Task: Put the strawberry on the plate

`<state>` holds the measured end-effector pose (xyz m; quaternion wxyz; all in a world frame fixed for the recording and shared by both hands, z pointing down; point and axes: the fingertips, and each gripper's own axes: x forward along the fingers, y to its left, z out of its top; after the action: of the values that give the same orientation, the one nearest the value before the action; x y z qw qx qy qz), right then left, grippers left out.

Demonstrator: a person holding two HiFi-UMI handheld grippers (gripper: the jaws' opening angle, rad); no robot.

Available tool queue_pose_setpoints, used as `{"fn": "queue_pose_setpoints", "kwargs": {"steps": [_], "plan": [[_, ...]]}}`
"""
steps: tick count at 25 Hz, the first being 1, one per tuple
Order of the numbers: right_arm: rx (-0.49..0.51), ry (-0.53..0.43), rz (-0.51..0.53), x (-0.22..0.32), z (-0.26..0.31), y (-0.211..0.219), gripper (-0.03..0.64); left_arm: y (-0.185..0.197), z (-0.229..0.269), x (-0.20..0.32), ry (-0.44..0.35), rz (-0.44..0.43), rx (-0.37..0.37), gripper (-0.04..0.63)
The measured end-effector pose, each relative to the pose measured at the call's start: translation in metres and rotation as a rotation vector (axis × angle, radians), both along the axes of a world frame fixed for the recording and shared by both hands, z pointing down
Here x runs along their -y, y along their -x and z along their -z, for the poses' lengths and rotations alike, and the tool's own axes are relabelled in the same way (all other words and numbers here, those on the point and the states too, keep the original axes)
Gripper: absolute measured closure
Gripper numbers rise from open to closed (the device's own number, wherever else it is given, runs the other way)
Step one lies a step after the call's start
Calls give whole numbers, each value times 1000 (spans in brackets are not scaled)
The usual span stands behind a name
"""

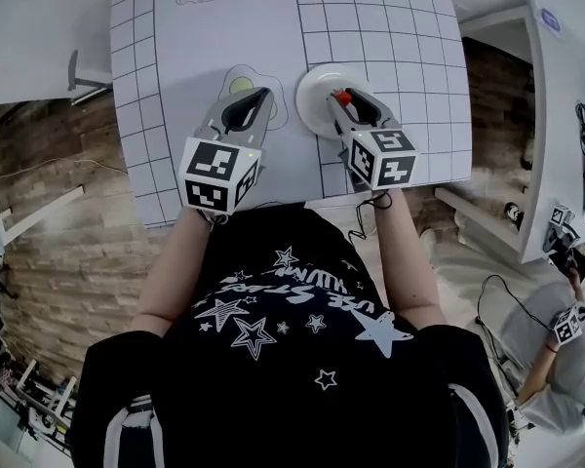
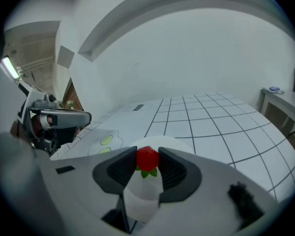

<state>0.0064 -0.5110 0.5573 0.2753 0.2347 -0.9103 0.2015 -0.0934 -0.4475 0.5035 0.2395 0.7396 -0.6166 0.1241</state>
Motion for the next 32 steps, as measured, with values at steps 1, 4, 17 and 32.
{"fn": "queue_pose_setpoints", "kwargs": {"steps": [1, 4, 17, 32], "plan": [[-8, 2, 1, 0, -2, 1, 472, 2, -1, 0, 1, 3, -1, 586], [-29, -3, 8, -1, -6, 3, 472, 7, -2, 1, 4, 13, -10, 586], [-134, -55, 35, -6, -14, 5, 472, 0, -6, -5, 15, -14, -26, 586], [-222, -53, 26, -2, -21, 0, 468, 5, -6, -14, 7, 14, -27, 586]]}}
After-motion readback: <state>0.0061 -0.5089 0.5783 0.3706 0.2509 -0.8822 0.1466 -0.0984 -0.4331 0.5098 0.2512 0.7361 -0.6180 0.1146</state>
